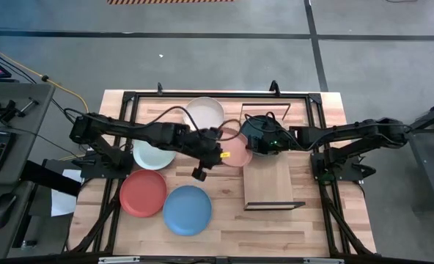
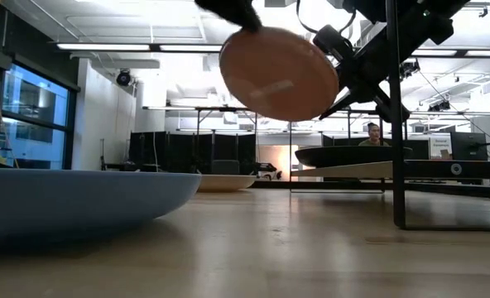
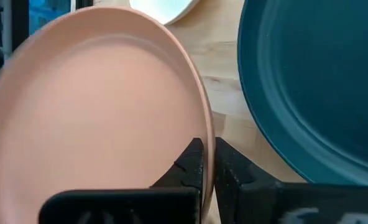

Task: Place and stack plates onto a shelf
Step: Put the brown plate on the shelf

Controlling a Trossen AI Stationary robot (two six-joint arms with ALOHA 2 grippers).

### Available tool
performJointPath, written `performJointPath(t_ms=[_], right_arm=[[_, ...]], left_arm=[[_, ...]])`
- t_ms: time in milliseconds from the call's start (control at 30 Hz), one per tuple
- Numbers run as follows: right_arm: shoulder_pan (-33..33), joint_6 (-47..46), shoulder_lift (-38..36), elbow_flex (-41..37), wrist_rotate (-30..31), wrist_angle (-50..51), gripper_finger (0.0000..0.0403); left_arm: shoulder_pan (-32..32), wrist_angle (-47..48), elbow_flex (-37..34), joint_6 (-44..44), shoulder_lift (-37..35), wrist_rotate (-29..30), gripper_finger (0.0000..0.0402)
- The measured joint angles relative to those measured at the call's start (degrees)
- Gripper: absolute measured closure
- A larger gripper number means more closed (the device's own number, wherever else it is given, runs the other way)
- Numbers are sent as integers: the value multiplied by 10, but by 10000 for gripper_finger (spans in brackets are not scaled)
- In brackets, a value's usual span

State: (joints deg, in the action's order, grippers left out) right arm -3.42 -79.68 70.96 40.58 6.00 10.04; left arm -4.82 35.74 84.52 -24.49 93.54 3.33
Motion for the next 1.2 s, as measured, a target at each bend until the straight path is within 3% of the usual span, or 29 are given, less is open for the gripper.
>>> performJointPath(t_ms=[233, 400, 567, 700, 867, 1000, 1200], right_arm=[[-8, 35, -26, -1, -6, 22, 403], [-16, 94, -92, -1, -25, 55, 402], [18, 119, -167, 0, -40, 191, 402], [79, 64, -195, -1, -20, 322, 402], [158, -7, -203, -2, 11, 384, 402], [197, -45, -196, -2, 47, 423, 403], [220, -45, -181, -2, 71, 449, 403]], left_arm=[[10, 122, 103, -4, -6, 48, 254], [33, 180, 126, 63, -54, 45, 258], [74, 146, 65, 149, -156, 25, 266], [93, 56, -21, 220, -250, 24, 272], [91, -57, -120, 289, -347, 45, 275], [88, -103, -170, 318, -385, 82, 276], [88, -124, -191, 324, -395, 106, 276]])
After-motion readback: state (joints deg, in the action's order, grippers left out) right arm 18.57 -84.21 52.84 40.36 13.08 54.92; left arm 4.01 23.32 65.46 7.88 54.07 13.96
